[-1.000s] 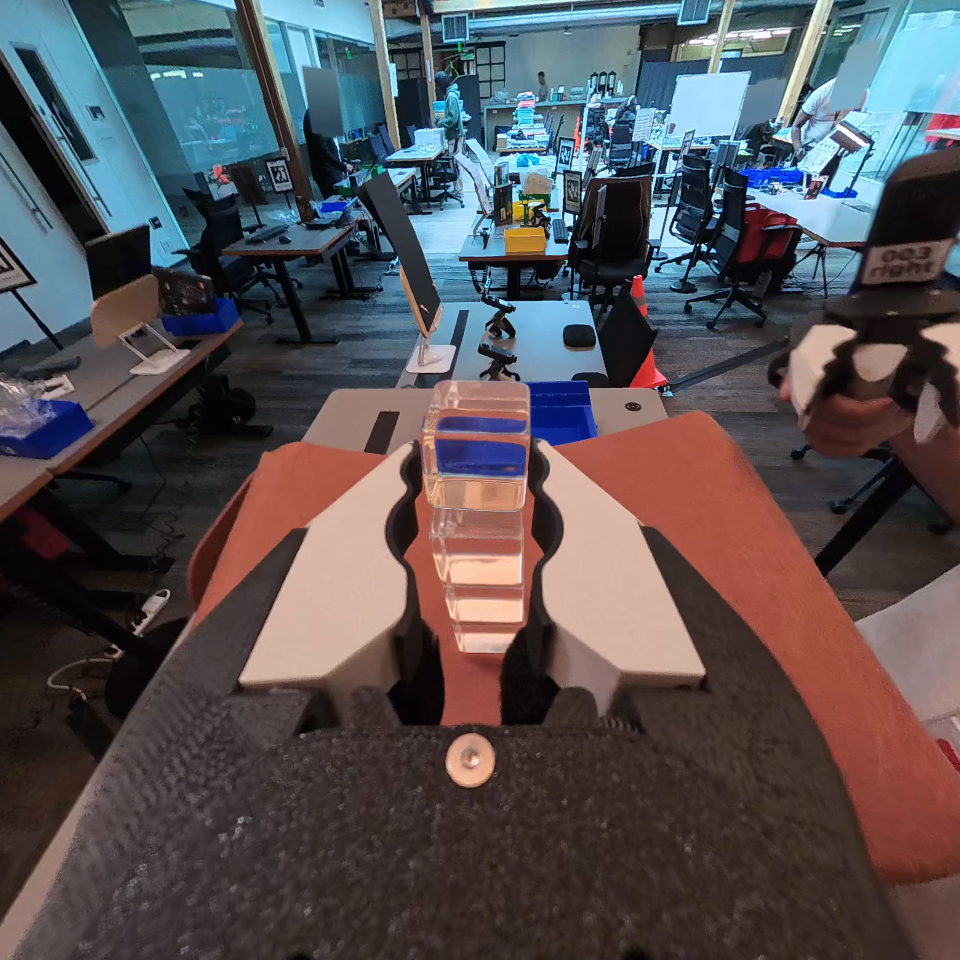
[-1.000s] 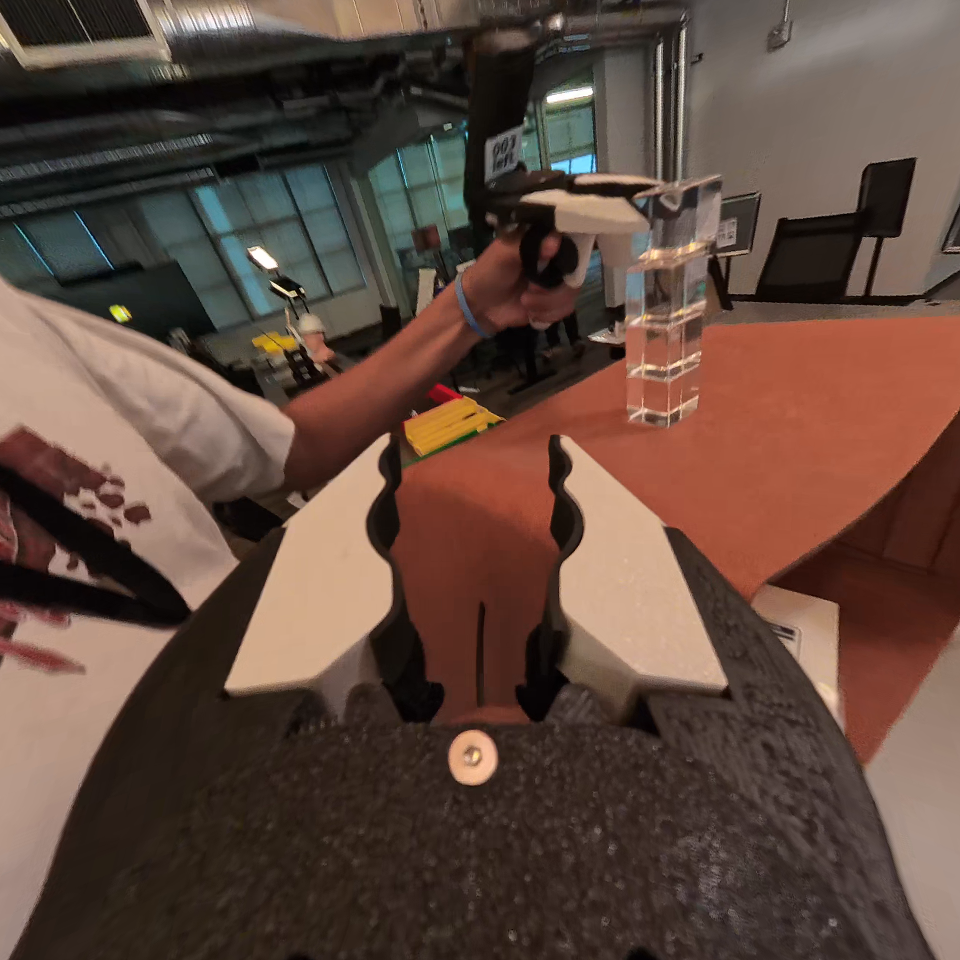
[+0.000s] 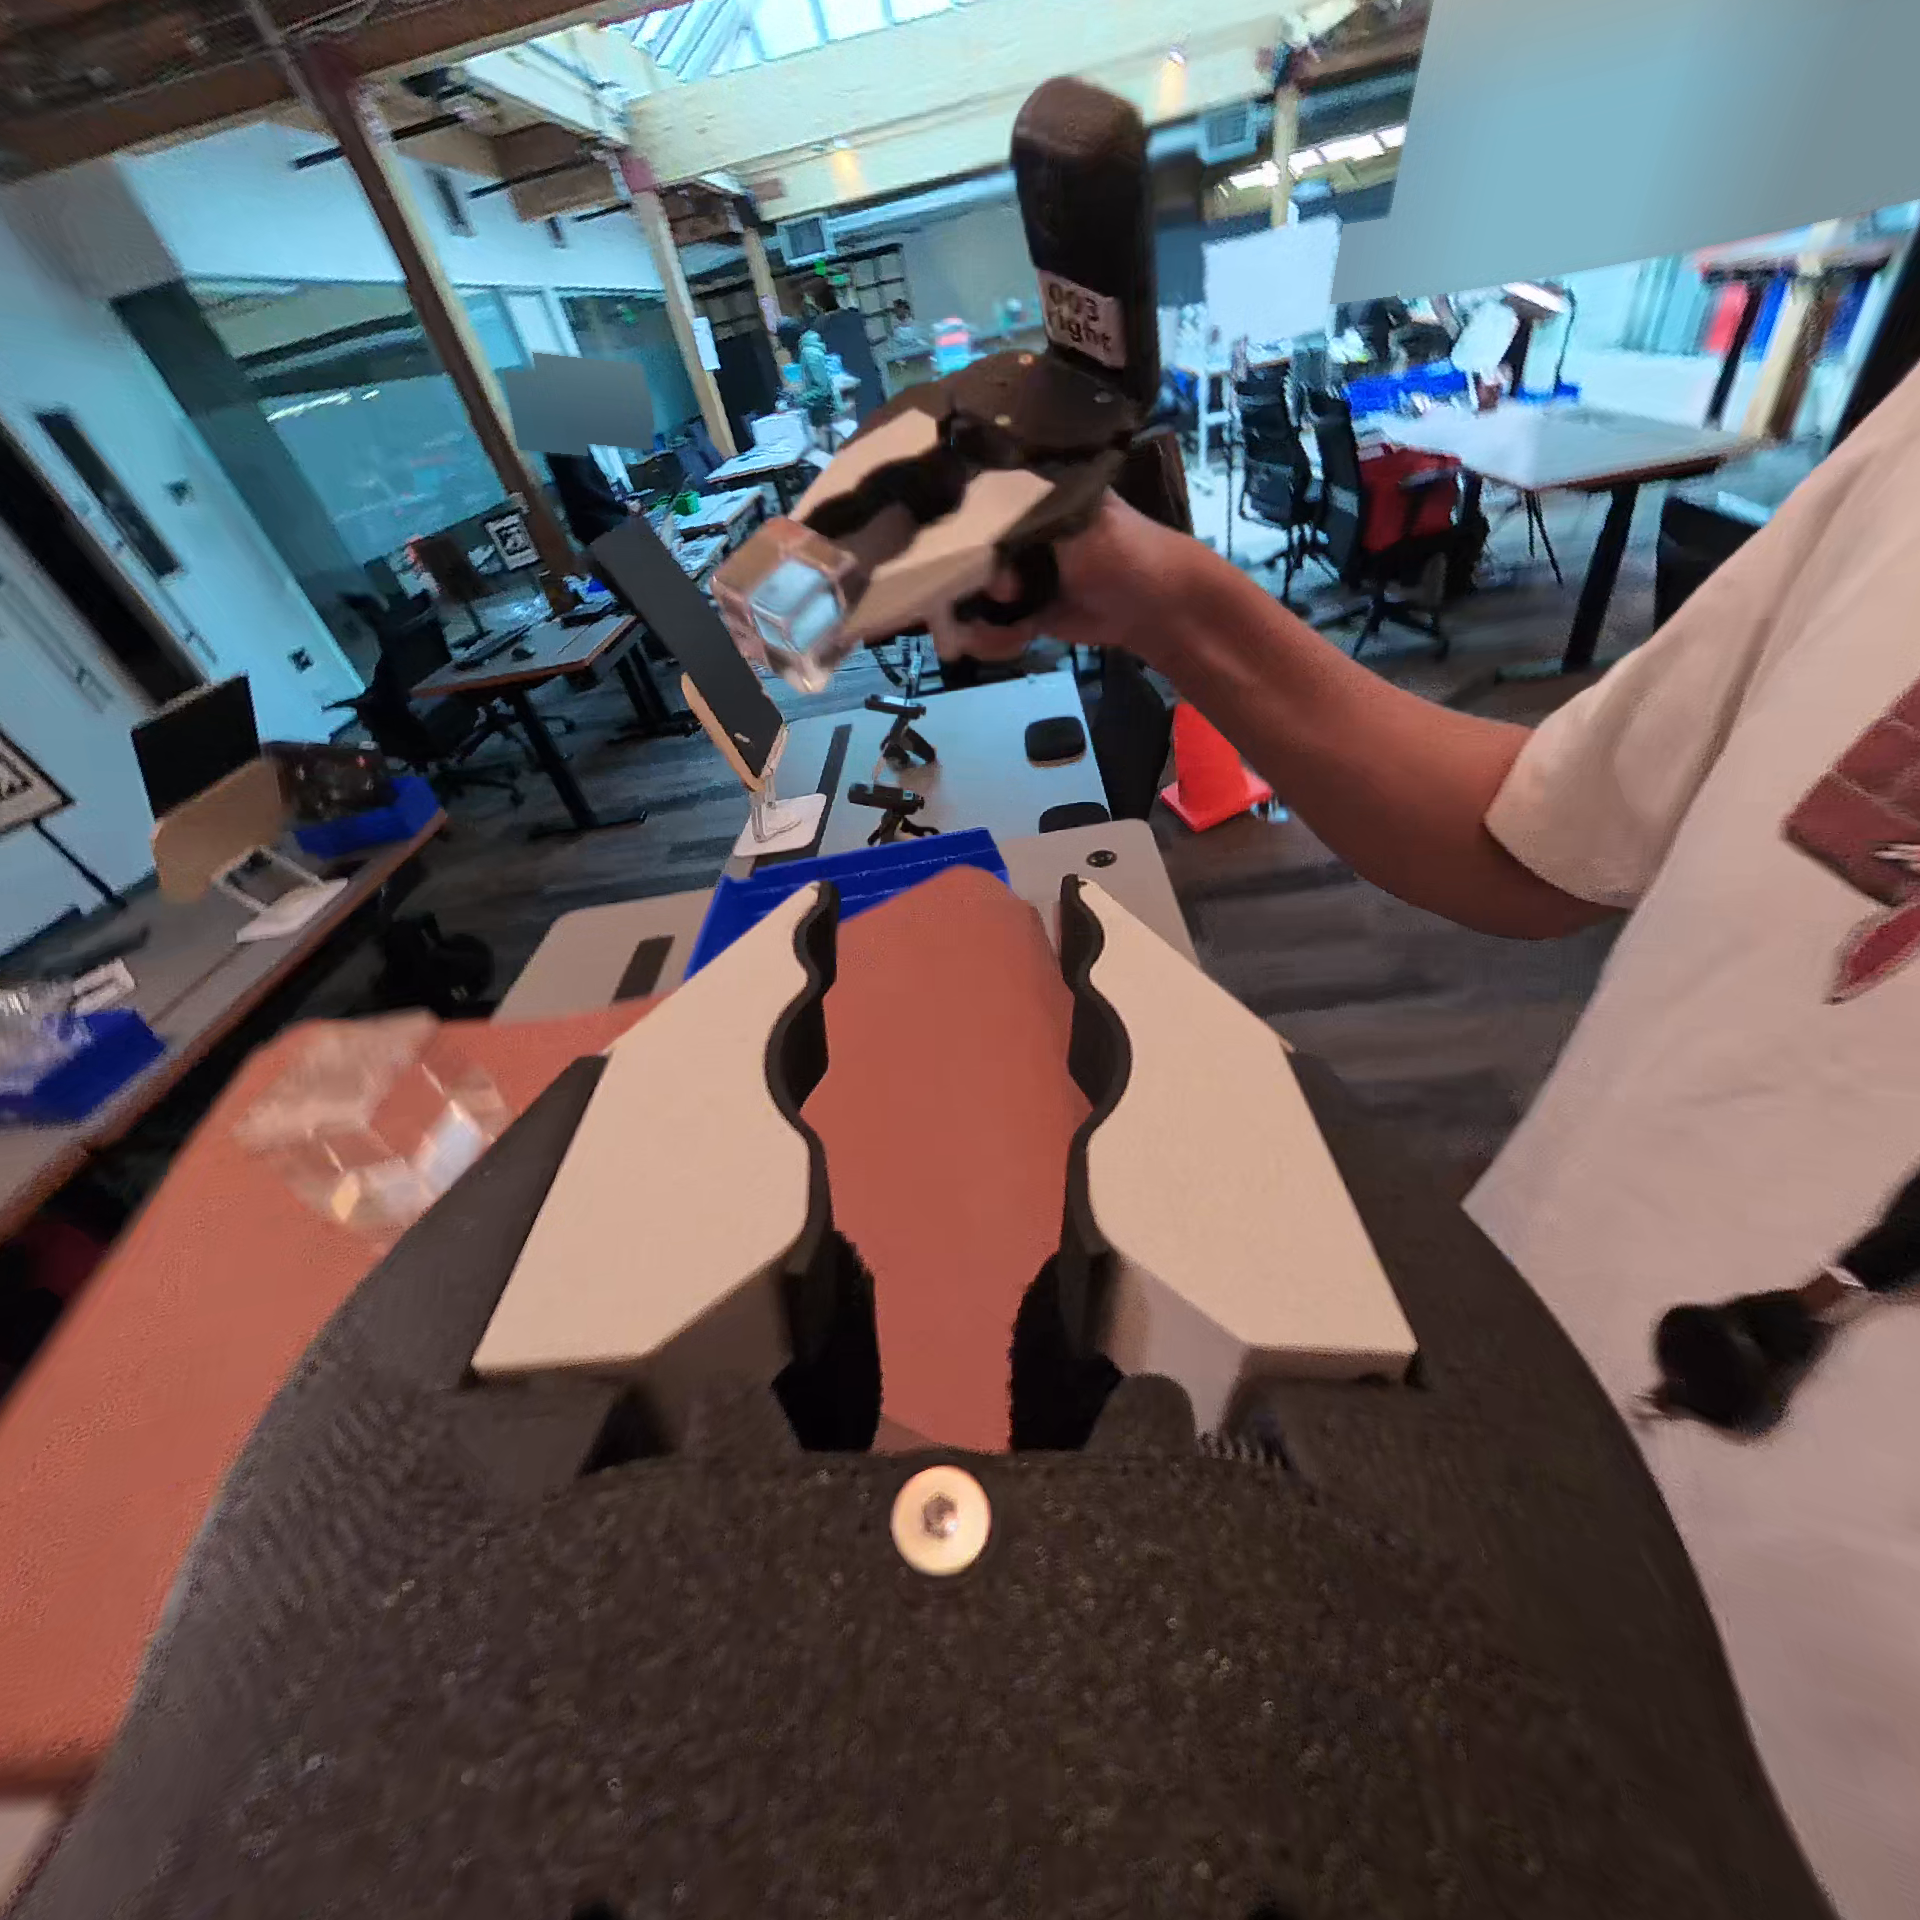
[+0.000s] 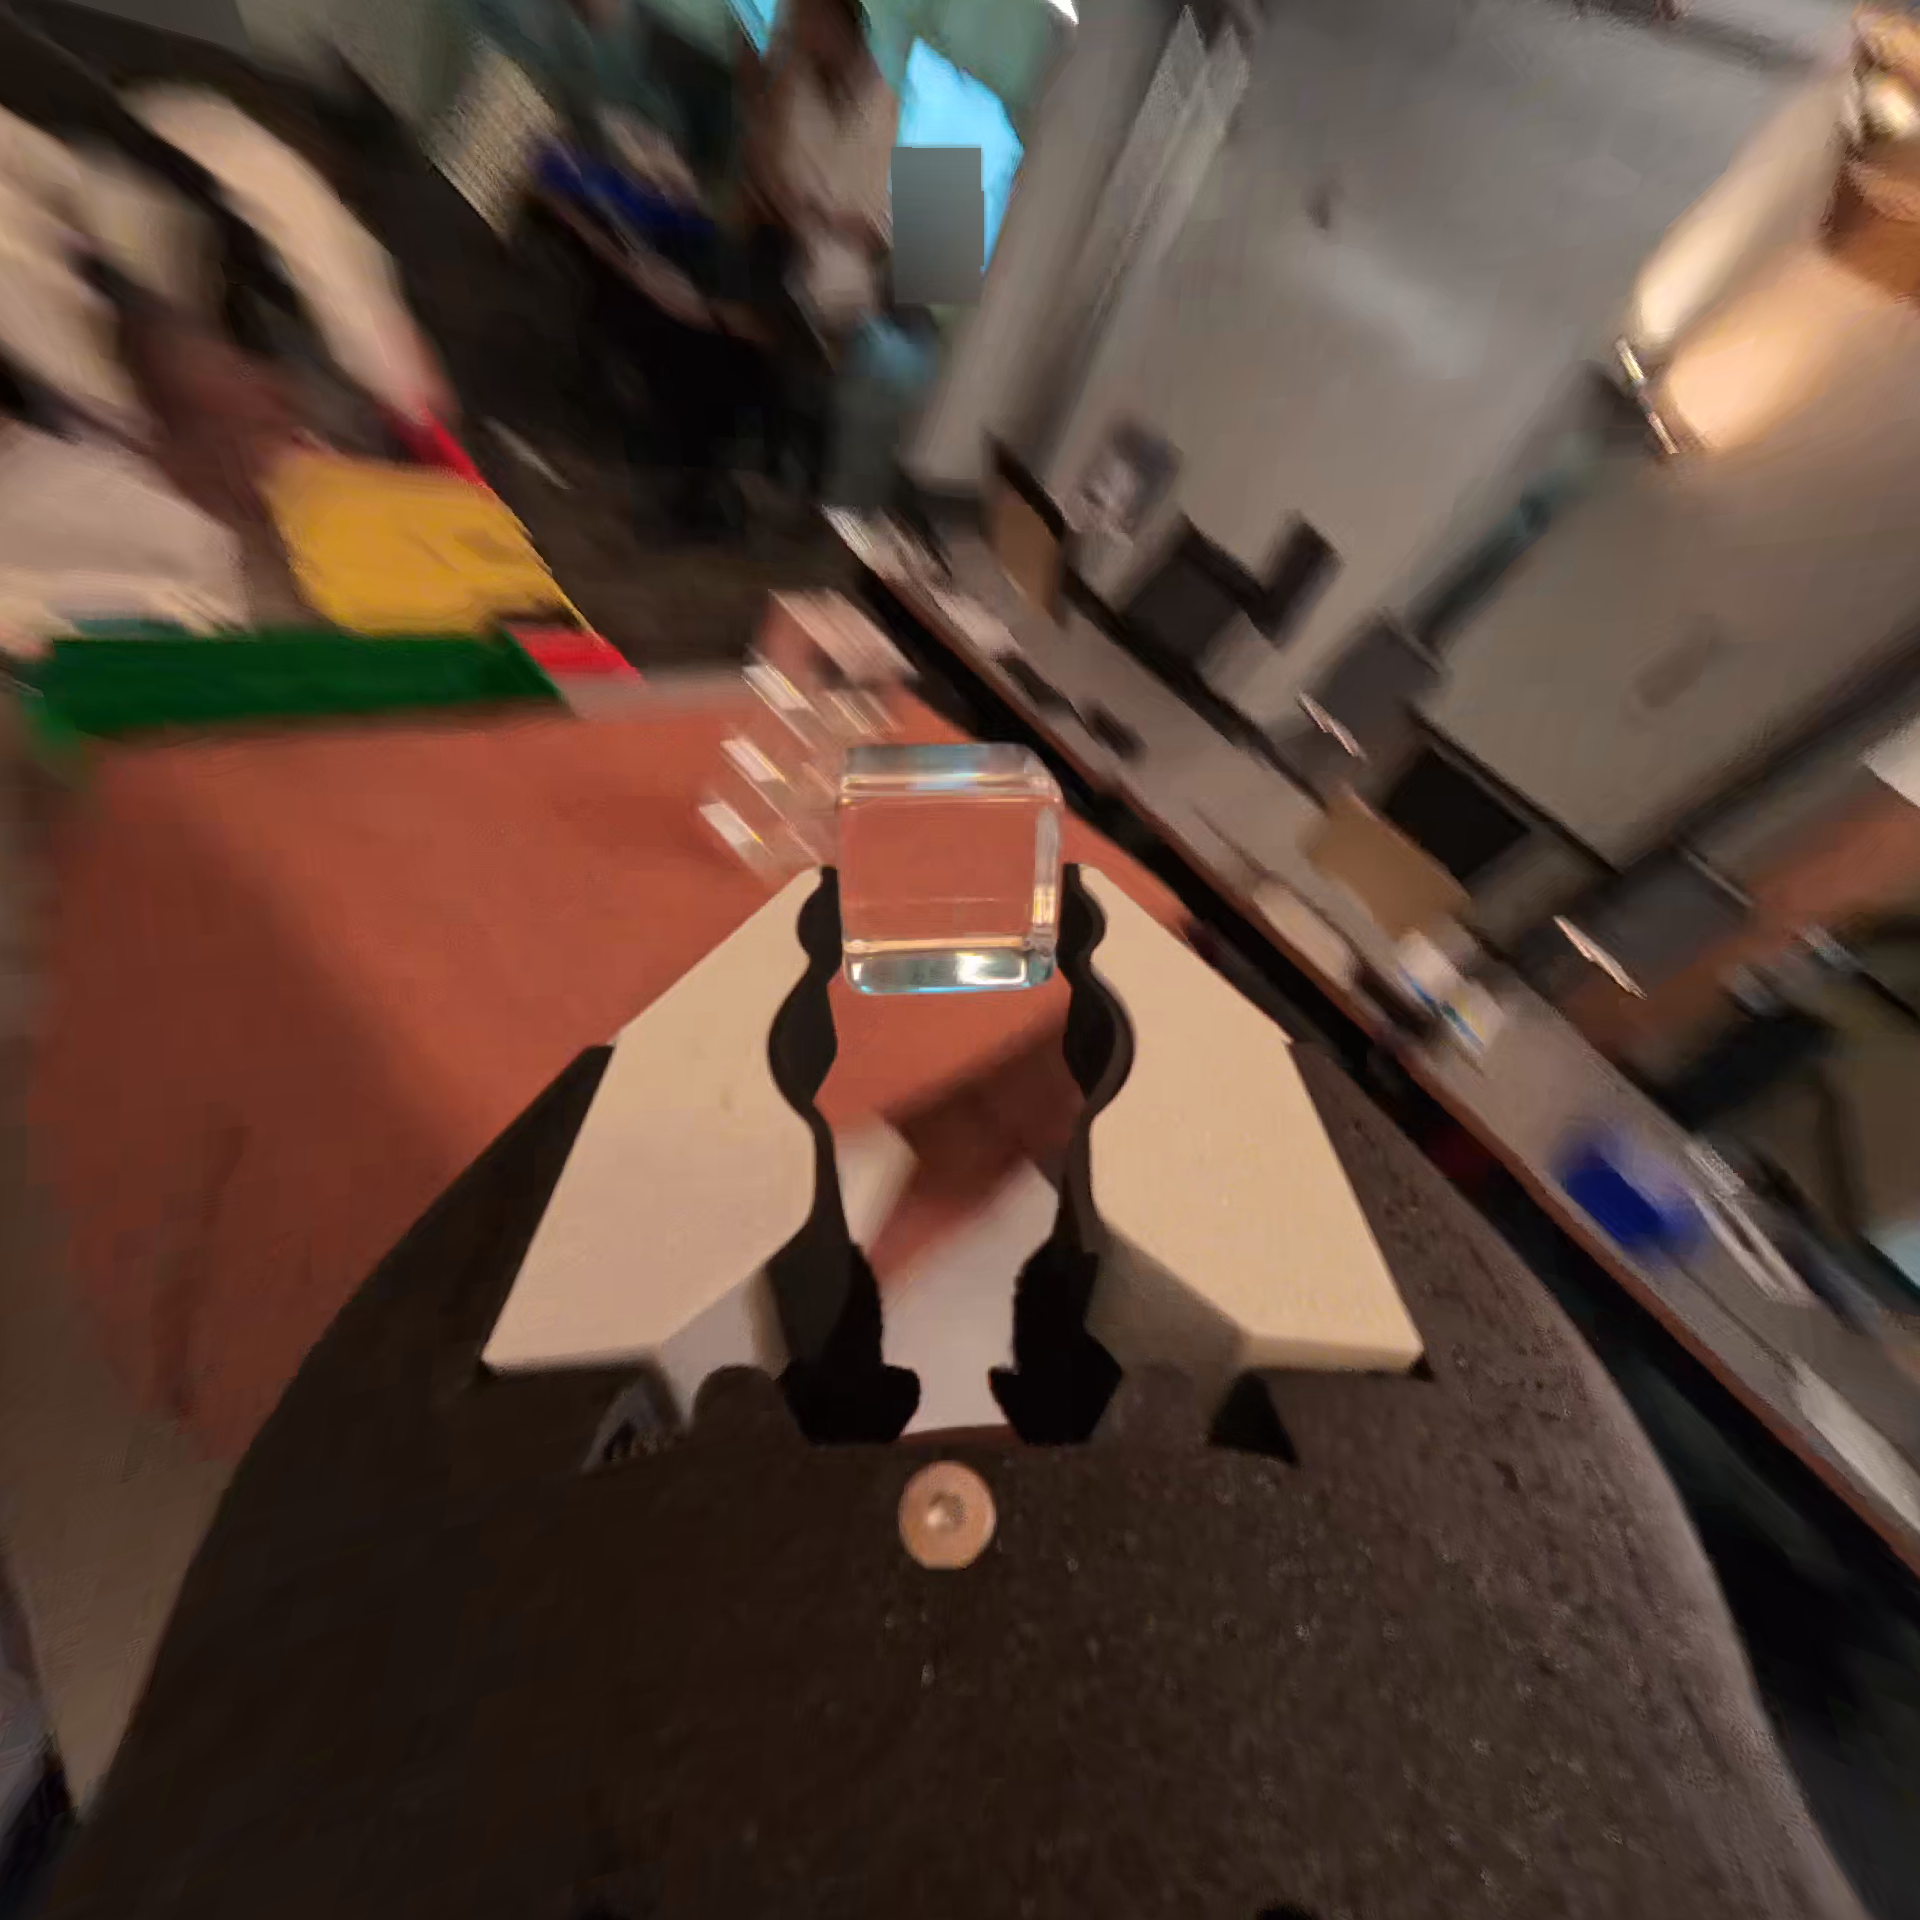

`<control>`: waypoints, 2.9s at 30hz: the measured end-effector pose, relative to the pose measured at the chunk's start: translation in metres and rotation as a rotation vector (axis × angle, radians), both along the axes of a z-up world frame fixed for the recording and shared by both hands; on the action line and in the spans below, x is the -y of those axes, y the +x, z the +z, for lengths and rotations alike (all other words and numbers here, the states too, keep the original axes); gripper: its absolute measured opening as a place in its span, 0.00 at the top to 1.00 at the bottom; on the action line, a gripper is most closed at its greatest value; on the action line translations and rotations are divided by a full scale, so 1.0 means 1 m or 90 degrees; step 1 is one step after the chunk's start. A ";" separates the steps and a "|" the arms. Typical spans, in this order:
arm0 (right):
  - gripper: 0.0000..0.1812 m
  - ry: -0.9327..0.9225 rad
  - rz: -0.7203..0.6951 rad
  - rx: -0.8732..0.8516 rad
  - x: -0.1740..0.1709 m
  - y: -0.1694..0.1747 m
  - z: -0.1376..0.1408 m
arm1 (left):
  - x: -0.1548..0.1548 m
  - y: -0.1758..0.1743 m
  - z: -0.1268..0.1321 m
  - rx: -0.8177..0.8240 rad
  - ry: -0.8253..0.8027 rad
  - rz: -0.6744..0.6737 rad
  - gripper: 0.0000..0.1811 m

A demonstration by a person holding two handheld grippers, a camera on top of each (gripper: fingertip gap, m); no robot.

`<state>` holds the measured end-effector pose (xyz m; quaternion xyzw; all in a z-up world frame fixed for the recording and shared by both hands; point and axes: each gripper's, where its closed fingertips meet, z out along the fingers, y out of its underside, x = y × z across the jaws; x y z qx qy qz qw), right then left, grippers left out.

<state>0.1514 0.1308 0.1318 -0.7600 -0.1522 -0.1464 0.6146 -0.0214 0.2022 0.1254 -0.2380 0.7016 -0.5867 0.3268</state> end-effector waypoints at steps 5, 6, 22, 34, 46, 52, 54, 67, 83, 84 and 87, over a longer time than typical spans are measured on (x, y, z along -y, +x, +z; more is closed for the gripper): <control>0.78 -0.321 -0.318 -0.050 0.103 0.182 -0.140 | -0.025 -0.060 -0.056 -0.081 -0.193 0.082 0.76; 0.78 -0.372 -0.338 -0.088 0.121 0.201 -0.177 | -0.032 -0.070 -0.068 -0.098 -0.236 0.100 0.76; 0.77 -0.645 -0.238 -0.252 0.147 0.202 -0.414 | -0.177 -0.084 -0.185 -0.352 -0.339 0.522 0.75; 0.65 -0.167 -0.364 -0.386 0.138 0.146 -0.271 | -0.116 0.084 -0.053 -0.169 -0.082 0.187 0.52; 0.76 0.135 -0.246 -0.311 0.104 -0.013 -0.161 | -0.103 0.142 -0.061 -0.146 -0.031 0.104 0.76; 0.63 0.183 -0.241 -0.174 0.082 -0.023 -0.082 | -0.097 0.133 -0.018 -0.163 -0.176 0.101 0.76; 0.63 0.212 -0.223 -0.083 0.050 -0.045 -0.046 | -0.083 0.120 0.010 -0.161 -0.289 0.078 0.76; 0.76 0.351 -0.169 0.221 -0.074 -0.138 0.020 | 0.010 0.044 0.031 -0.293 -0.737 -0.152 0.76; 0.77 -0.427 -0.374 -0.060 0.130 0.179 -0.178 | -0.065 -0.077 -0.110 -0.212 -0.374 0.260 0.69; 0.77 -0.502 -0.361 -0.099 0.141 0.192 -0.214 | -0.069 -0.081 -0.116 -0.215 -0.384 0.278 0.69; 0.77 -0.698 -0.333 -0.213 0.173 0.208 -0.310 | -0.073 -0.089 -0.118 -0.211 -0.424 0.301 0.69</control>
